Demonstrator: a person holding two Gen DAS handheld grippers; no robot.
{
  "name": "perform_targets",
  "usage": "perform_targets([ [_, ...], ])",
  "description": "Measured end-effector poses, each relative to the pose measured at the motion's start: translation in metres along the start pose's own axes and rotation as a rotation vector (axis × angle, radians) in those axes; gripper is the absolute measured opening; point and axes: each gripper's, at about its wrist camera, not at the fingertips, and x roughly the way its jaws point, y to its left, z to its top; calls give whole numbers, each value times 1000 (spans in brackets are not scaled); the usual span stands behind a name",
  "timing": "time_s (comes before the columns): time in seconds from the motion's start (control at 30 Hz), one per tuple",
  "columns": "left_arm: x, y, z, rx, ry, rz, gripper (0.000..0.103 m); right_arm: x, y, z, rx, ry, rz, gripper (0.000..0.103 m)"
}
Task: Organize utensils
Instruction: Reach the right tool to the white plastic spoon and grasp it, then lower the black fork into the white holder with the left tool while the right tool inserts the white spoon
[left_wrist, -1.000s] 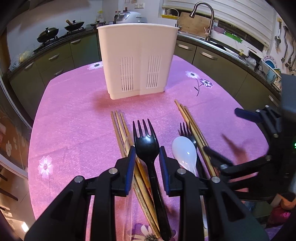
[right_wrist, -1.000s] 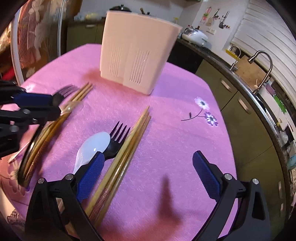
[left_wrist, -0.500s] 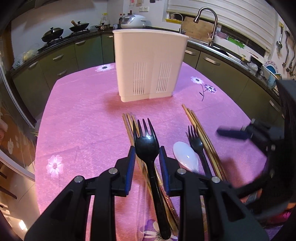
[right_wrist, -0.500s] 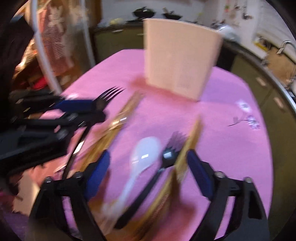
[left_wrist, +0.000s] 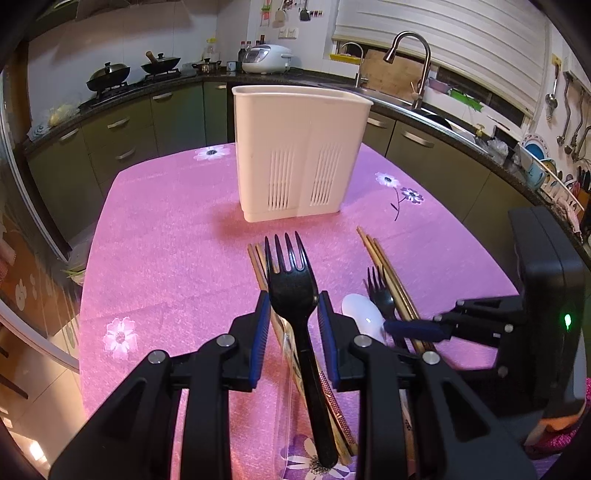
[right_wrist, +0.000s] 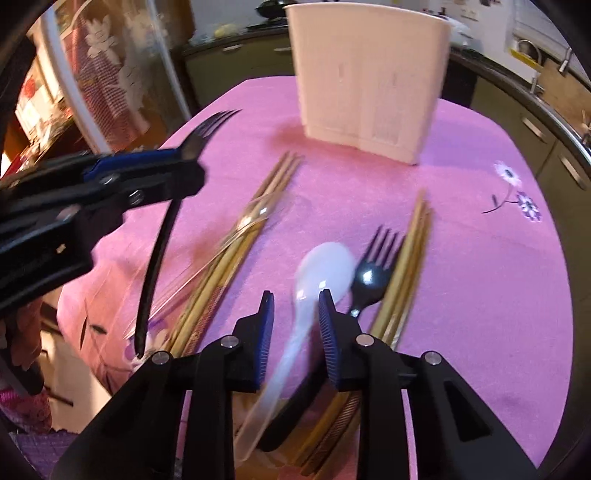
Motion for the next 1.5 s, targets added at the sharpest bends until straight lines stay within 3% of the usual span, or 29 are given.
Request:
perform_targets([
  [0.17, -1, 2, 0, -2, -5, -9, 25, 6, -1, 3, -6, 37, -43, 39],
  [0.33, -1, 2, 1, -2, -7, -17, 25, 17, 5, 12, -41, 44, -79, 59],
  [0.4, -1, 1, 1, 0, -6, -17, 25, 23, 7, 14, -52, 51, -84, 58],
  [0.53, -1, 1, 2, 1, -8, -15, 25, 29, 5, 18, -53, 61, -53, 35],
  [0.67, -2, -1, 3, 5, -11, -14, 25, 32, -4, 26, -50, 93, -18, 36],
  [0.73, -2, -2, 4, 9, -11, -13, 25, 34, -6, 34, -67, 109, -7, 51],
  [0.9, -5, -4, 4, 12, -13, -13, 25, 49, -3, 54, -141, 216, 2, 51],
  [1.0, -5, -2, 4, 7, -14, -12, 25, 50, -2, 58, -139, 217, 0, 38],
  [1.2, -4, -1, 5, 10, -11, -15, 25, 36, -12, 53, -60, 130, -1, 37],
  [1.5, -9, -2, 19, 14, -39, -26, 25, -51, -35, 54, 58, -203, -50, 35],
])
